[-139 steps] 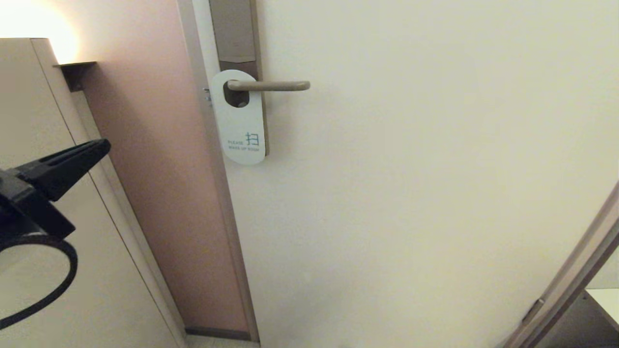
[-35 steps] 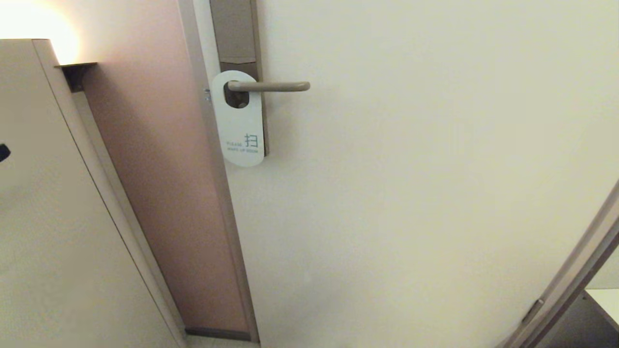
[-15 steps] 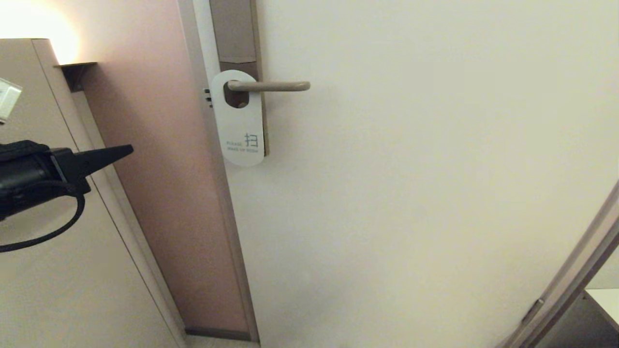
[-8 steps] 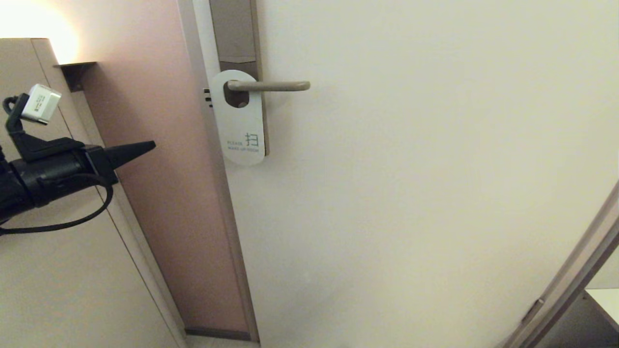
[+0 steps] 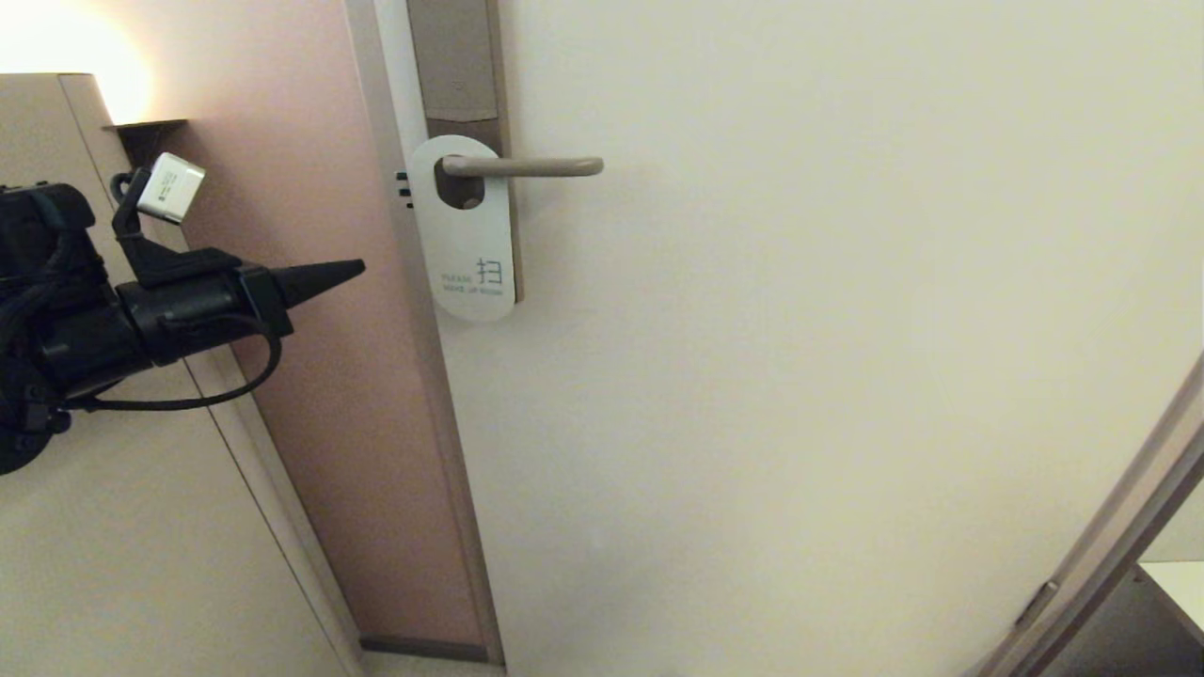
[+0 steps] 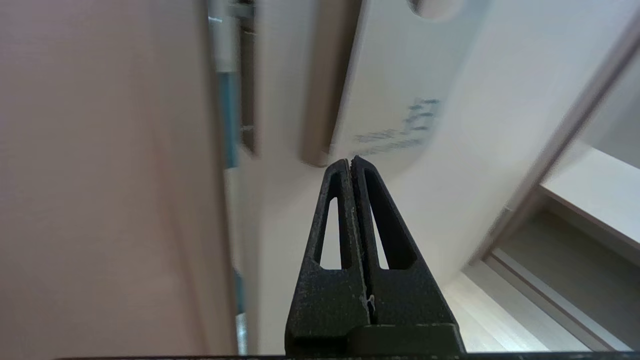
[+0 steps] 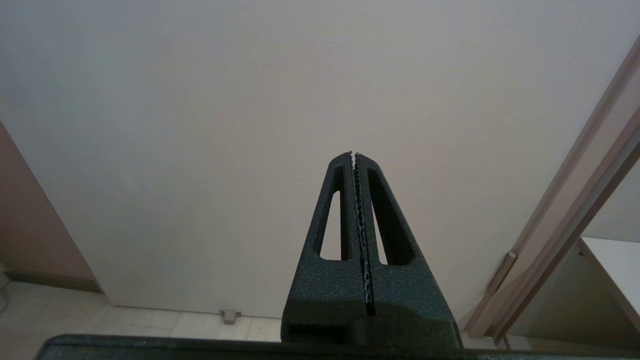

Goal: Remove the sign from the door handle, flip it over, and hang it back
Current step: Take down the sign

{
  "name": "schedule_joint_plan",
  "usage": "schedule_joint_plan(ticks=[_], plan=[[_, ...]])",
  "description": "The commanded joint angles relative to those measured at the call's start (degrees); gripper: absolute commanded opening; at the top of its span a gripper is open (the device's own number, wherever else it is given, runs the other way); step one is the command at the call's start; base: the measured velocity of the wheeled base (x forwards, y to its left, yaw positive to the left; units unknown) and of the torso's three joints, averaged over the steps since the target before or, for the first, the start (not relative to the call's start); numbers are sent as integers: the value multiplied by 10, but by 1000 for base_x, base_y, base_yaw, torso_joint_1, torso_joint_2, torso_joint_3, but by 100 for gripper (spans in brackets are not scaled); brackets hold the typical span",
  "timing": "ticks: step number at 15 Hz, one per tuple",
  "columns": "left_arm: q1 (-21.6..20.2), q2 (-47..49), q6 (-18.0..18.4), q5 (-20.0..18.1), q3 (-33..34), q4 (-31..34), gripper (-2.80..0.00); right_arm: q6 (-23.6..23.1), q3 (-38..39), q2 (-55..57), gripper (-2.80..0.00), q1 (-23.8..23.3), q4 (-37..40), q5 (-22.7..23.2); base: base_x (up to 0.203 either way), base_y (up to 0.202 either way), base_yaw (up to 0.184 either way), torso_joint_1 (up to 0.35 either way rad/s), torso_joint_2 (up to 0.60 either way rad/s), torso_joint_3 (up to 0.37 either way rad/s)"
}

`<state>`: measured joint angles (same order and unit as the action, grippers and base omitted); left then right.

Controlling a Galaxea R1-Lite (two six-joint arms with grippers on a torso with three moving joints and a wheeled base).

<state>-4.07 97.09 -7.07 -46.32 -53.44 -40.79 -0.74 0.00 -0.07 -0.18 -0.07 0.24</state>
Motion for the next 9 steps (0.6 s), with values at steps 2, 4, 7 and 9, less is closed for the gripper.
schedule_joint_plan(ticks=[2,4,7,9], plan=[[13,11,0,-3,-2,-3,-280,0,0,1,-280,0,0,0,0,0,0,0,0,0],[14,17,1,-3,-3,-3,-280,0,0,1,-280,0,0,0,0,0,0,0,0,0],[13,26,1,-3,-10,-4,-280,0,0,1,-280,0,0,0,0,0,0,0,0,0],[14,34,1,-3,-19,-4,-280,0,0,1,-280,0,0,0,0,0,0,0,0,0]])
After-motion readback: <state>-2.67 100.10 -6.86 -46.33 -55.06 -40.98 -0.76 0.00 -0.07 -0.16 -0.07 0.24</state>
